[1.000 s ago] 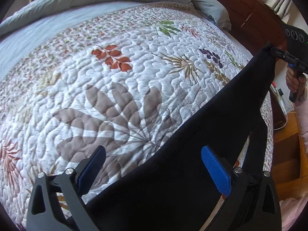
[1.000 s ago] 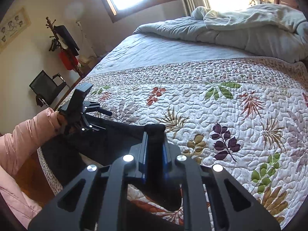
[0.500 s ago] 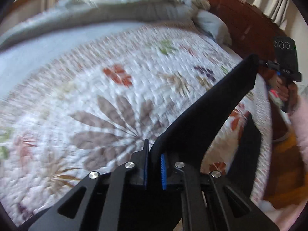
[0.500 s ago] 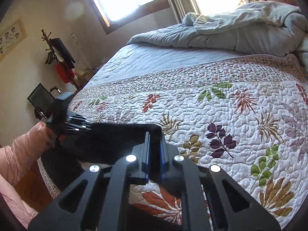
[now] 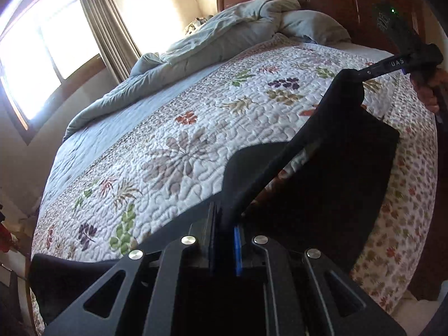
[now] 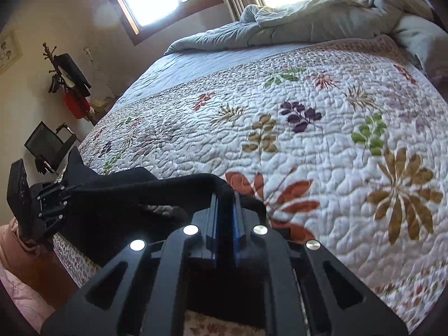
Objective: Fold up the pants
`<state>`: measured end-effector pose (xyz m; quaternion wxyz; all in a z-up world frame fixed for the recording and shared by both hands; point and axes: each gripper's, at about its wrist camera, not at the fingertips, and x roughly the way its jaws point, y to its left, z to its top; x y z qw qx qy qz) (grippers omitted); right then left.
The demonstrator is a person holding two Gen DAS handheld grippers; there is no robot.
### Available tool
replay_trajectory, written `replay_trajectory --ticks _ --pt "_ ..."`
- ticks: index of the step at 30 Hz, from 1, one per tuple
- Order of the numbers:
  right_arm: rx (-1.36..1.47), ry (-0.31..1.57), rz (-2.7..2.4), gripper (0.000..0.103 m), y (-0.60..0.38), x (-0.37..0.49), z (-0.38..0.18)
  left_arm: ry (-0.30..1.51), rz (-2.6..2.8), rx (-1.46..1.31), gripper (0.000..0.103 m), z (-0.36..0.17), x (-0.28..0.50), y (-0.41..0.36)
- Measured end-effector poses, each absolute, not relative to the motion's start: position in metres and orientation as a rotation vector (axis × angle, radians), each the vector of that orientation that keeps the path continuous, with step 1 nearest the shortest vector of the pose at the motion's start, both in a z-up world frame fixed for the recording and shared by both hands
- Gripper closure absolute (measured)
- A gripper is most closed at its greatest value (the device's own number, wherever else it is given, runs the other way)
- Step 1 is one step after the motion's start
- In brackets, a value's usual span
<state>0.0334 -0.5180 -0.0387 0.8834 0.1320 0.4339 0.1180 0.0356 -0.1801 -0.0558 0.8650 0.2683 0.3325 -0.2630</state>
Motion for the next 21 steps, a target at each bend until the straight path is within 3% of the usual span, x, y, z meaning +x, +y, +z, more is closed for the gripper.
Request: replay_trajectory --ticks 5,10,12,14,18,21 --pt "0.347 0.963 0.209 0.088 -0.514 -0.012 -0.065 0.761 -0.550 0.646 0.093 -0.098 -0.008 -0.189" --pt "0.469 1.022 0.172 0.072 -0.510 -0.044 -0.091 0.784 -0.504 0.692 0.092 -0.133 -0.022 -0.192" --pt "0.574 1.008 0.196 0.049 -0.509 -0.054 -0.093 0.786 -0.492 0.693 0.092 -0.134 -0.022 -0.195" --pt "0.673 0.981 0.218 0.037 -0.507 -0.059 -0.093 0.800 -0.489 0.675 0.091 -0.133 -0.018 -0.194" --pt "0.782 1.026 0.209 0.034 -0.501 -0.043 -0.104 0.837 -0.486 0.640 0.091 -0.129 -0.012 -0.193" --pt "0.817 1.022 0.188 0.040 -0.498 -0.024 -0.106 0.861 -0.482 0.613 0.090 -0.126 -0.009 -0.192"
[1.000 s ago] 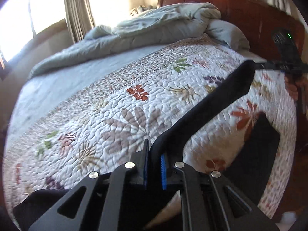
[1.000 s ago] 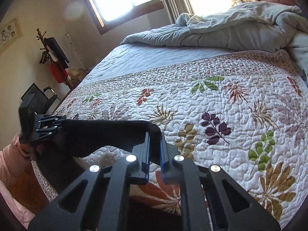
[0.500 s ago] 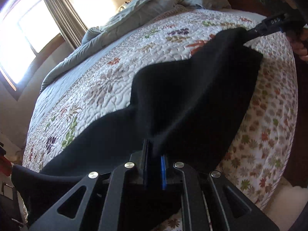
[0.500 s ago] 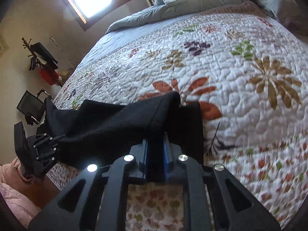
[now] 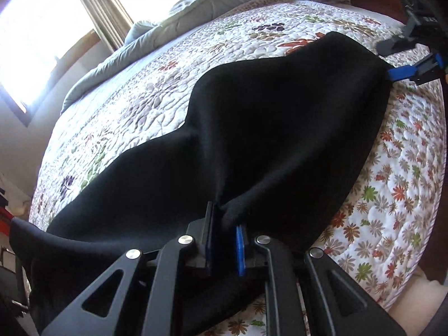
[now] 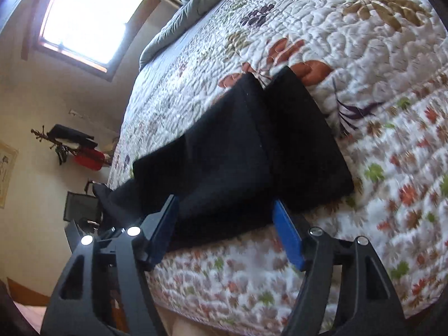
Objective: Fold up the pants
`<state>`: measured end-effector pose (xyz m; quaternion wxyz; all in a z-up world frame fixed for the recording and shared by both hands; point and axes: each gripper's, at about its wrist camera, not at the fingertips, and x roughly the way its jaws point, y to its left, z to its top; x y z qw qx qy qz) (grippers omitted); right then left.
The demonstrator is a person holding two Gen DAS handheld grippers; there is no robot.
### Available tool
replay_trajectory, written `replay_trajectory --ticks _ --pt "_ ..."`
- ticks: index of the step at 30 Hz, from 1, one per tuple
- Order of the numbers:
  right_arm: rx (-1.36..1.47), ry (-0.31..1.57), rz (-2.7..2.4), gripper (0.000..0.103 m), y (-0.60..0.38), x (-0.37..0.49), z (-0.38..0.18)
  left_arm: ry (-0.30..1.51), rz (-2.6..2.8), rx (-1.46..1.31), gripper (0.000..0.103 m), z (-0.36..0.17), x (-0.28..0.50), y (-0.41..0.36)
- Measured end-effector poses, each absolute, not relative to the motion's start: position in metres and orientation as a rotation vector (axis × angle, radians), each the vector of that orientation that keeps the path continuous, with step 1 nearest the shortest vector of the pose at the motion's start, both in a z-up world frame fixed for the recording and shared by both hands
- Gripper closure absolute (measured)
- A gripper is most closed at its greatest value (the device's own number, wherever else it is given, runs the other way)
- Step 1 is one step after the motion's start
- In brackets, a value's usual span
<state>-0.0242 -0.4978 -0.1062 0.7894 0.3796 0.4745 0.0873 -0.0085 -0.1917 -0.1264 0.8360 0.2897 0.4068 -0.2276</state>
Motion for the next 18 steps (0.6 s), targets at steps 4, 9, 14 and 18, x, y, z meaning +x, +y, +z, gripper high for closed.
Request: replay_trajectory --ticks 4,9,14,18 --pt "0.821 1.050 0.150 0.091 -0.494 0.001 -0.109 0.906 -0.478 0.552 0.090 -0.121 0.001 -0.189" --pt "0.712 0.980 0.101 0.098 -0.487 0.000 -0.074 0.890 -0.484 0.484 0.088 -0.097 -0.001 -0.189" --pt "0.627 1.050 -0.050 0.098 -0.485 -0.003 -0.083 0.896 -0.506 0.485 0.086 -0.096 -0.013 -0.206" --pt "0.659 1.095 -0.090 0.096 -0.487 -0.003 -0.113 0.915 -0.489 0.540 0.085 -0.127 -0.018 -0.216"
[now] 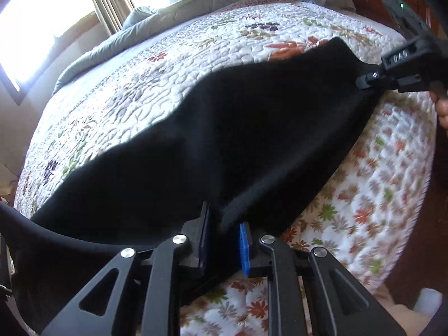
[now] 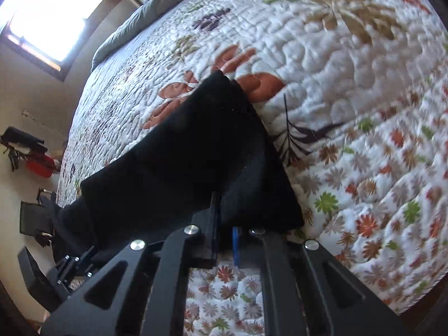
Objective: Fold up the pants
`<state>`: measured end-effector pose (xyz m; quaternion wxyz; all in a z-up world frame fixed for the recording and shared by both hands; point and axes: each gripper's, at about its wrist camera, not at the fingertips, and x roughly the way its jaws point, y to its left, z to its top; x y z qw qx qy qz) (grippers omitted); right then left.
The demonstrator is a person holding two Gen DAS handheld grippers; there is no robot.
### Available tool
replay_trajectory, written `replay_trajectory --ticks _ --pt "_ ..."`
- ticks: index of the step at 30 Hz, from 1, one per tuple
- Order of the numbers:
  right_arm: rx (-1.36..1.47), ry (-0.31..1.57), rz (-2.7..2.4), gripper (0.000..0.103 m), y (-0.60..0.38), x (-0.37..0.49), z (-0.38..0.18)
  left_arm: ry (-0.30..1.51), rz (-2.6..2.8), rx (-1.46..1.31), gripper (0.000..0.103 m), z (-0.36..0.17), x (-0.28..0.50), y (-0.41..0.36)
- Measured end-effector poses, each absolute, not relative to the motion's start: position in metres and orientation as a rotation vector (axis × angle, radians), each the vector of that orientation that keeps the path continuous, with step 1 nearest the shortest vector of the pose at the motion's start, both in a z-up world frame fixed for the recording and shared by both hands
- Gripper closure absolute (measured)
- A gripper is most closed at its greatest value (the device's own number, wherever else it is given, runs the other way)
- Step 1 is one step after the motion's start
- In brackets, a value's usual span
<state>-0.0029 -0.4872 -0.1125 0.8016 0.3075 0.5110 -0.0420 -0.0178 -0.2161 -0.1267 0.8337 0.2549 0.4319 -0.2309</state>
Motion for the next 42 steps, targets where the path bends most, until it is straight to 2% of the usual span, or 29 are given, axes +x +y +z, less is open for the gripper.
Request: replay_trajectory --ticks 1,3,5,8,11,16,18,20,21,23,25,31,39,40,42 --pt "0.659 1.088 -0.088 0.093 -0.489 -0.006 -0.111 0.901 -0.486 0.551 0.085 -0.128 -0.019 -0.217" --pt "0.631 1.077 -0.124 0.073 -0.485 -0.010 -0.097 0.899 -0.487 0.546 0.084 -0.128 -0.018 -0.216" --pt "0.587 1.052 -0.195 0.068 -0.488 -0.021 -0.080 0.915 -0.492 0.508 0.083 -0.126 -0.015 -0.213" --pt "0.473 0.963 -0.319 0.068 -0.477 -0.040 -0.042 0.921 -0.491 0.486 0.082 -0.128 -0.014 -0.209" --pt "0.437 0.919 -0.216 0.064 -0.447 -0.037 -0.021 0.914 -0.487 0.482 0.082 -0.129 -0.015 -0.209" --pt "0.465 1.050 0.075 0.064 -0.369 0.005 -0.055 0.918 -0.490 0.457 0.079 -0.127 -0.012 -0.206" --pt "0.497 1.147 0.101 0.064 -0.349 0.013 -0.087 0.939 -0.495 0.426 0.072 -0.123 -0.008 -0.199" --pt "0.514 1.190 0.076 0.064 -0.339 0.016 -0.114 0.983 -0.501 0.379 0.050 -0.117 -0.004 -0.191" --pt "0.502 1.168 0.070 0.064 -0.337 0.015 -0.116 1.004 -0.509 0.330 0.046 -0.109 -0.003 -0.181" --pt "0.466 1.156 0.062 0.064 -0.331 0.012 -0.112 1.008 -0.483 0.245 0.025 -0.093 -0.002 -0.160" --pt "0.434 1.161 0.053 0.064 -0.326 0.011 -0.112 1.026 -0.399 0.170 0.017 -0.081 0.007 -0.134" --pt "0.397 1.141 0.018 0.064 -0.315 0.014 -0.114 1.136 -0.171 -0.073 0.017 -0.066 0.057 -0.058" --pt "0.435 1.138 0.023 0.064 -0.317 0.016 -0.119 1.258 -0.084 -0.145 0.017 -0.076 0.117 -0.028" --pt "0.434 1.139 0.025 0.064 -0.317 0.017 -0.119 1.273 -0.076 -0.159 0.020 -0.078 0.122 -0.021" --pt "0.435 1.140 0.029 0.064 -0.337 0.007 -0.118 1.315 -0.062 -0.200 0.044 -0.087 0.126 -0.011"
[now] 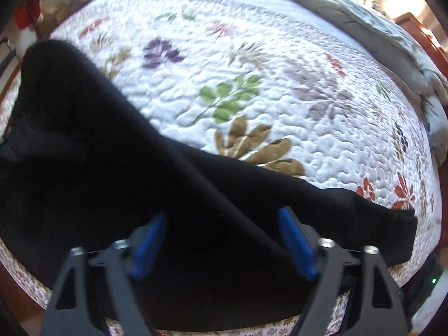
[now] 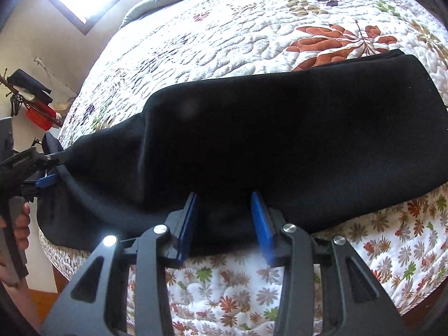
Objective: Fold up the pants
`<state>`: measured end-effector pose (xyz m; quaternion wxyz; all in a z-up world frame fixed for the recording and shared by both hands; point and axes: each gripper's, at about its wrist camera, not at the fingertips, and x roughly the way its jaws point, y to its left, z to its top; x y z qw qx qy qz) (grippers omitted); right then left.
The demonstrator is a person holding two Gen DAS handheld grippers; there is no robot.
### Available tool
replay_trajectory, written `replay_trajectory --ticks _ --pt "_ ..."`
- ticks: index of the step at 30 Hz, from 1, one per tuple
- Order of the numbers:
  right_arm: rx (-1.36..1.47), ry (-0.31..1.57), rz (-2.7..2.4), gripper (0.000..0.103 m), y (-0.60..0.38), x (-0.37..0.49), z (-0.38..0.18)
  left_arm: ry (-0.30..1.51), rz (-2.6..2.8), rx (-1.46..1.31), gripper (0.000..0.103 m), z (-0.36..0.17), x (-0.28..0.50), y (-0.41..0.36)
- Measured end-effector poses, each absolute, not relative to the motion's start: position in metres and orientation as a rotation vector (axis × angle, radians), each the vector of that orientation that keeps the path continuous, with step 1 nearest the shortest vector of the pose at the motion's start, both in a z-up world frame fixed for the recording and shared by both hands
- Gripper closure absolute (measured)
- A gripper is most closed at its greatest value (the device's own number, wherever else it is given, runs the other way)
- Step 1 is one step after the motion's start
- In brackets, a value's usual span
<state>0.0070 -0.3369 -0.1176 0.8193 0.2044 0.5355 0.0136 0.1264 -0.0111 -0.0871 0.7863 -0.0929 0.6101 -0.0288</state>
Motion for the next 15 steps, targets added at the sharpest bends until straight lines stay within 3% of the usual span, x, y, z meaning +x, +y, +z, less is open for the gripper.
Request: replay_trajectory --ticks 1,4,9,15 --pt "0.435 1.142 0.030 0.064 -0.339 0.007 -0.117 1.331 -0.062 -0.236 0.065 -0.092 0.125 -0.006" --pt "0.424 1.146 0.034 0.064 -0.342 0.009 -0.117 1.310 -0.091 -0.344 0.086 -0.098 0.108 0.014" --pt "0.430 1.156 0.038 0.064 -0.339 0.015 -0.116 1.077 -0.099 -0.390 0.092 -0.086 0.033 0.030" --pt "0.307 1.177 0.001 0.057 -0.314 0.024 -0.100 1.021 -0.047 -0.330 0.092 -0.122 -0.018 0.022"
